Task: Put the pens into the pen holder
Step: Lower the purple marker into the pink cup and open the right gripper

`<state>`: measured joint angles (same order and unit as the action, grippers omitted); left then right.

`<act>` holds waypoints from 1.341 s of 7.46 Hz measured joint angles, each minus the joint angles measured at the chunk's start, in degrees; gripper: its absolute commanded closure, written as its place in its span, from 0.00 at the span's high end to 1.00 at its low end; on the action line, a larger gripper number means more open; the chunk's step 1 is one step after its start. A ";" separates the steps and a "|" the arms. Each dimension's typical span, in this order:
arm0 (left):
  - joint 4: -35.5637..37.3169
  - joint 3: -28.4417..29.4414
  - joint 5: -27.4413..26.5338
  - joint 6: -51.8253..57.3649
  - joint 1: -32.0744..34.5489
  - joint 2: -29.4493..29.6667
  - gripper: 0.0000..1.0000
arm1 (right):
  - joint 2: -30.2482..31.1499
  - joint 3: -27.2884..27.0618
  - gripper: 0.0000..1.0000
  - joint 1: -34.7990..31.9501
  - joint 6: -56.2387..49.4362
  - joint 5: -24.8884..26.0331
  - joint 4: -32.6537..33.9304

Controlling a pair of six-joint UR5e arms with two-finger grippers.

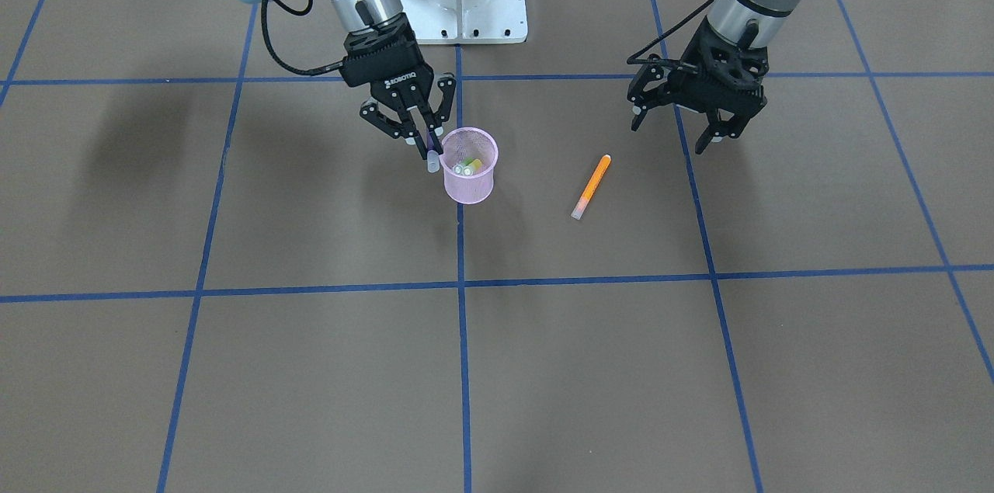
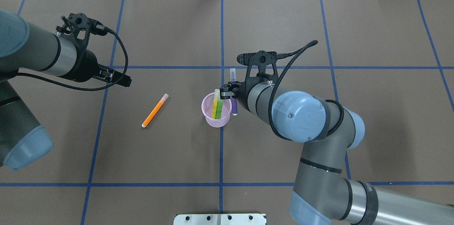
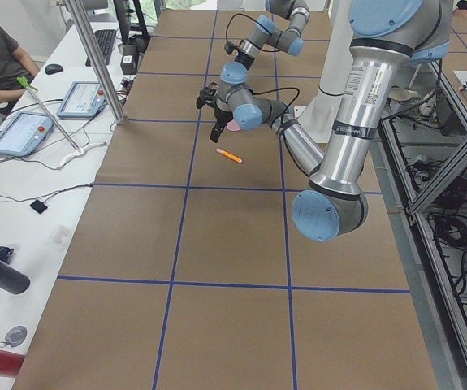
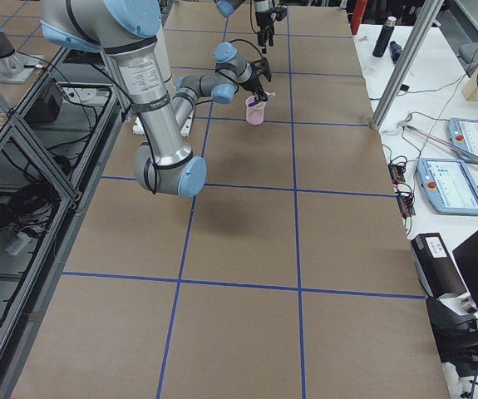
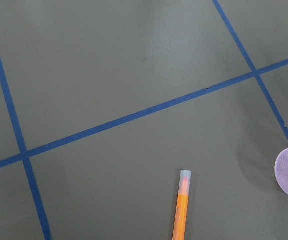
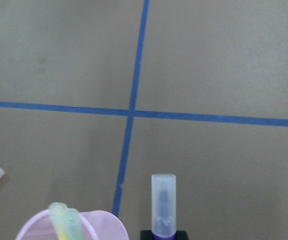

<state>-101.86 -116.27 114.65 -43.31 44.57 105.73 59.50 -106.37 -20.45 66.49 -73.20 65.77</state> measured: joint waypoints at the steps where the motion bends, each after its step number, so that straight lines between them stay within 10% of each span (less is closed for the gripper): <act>1: 0.00 0.04 -0.02 -0.01 -0.01 -0.06 0.99 | -0.11 0.61 0.00 2.09 -0.09 5.68 -2.64; 8: 0.00 0.21 0.00 0.07 -0.04 -0.33 0.99 | -2.77 5.29 0.01 4.45 -0.38 14.40 -4.45; 10: 0.00 0.32 -0.05 0.01 -0.17 -0.32 0.99 | -3.06 5.85 0.16 4.72 -0.25 14.33 -4.48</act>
<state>-101.87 -115.95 114.60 -43.30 44.40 105.41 56.44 -100.52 -15.72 66.25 -58.87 61.29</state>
